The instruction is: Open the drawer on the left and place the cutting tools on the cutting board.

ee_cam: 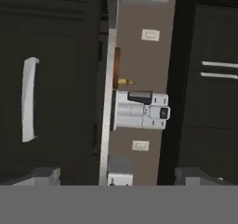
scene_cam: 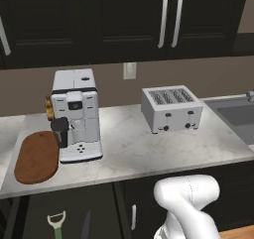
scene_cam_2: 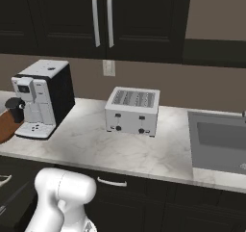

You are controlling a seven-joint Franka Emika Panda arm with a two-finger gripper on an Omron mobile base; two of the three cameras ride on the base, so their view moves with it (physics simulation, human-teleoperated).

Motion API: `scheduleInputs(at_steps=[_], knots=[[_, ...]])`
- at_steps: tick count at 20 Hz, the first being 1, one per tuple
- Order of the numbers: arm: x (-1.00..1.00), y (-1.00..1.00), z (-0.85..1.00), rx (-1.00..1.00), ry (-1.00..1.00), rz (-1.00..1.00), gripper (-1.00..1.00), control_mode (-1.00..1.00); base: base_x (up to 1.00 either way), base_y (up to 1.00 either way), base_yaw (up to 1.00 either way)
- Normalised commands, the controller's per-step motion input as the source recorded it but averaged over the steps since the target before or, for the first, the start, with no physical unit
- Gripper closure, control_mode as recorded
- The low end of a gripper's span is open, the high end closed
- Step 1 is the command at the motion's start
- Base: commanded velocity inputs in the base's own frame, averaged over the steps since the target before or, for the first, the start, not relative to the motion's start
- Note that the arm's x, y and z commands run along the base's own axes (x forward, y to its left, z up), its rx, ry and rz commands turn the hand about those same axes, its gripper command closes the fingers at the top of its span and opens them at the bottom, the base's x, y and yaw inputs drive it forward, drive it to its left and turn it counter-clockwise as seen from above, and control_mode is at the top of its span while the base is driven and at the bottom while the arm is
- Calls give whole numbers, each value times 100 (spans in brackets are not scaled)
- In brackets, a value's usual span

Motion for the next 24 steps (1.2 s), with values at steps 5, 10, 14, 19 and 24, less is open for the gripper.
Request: scheduleInputs(at_steps=[5,10,14,19,24], knots=[[22,-45,86,27,14,-14,-100,-100,0,0,0],[86,-98,68,38,31,-6,-100,-100,0,0,0],[100,-100,70,41,46,-4,-100,-100,0,0,0],[100,-100,90,43,48,-5,-100,-100,0,0,0],[94,-82,42,36,44,0,-100,-100,0,0,0]])
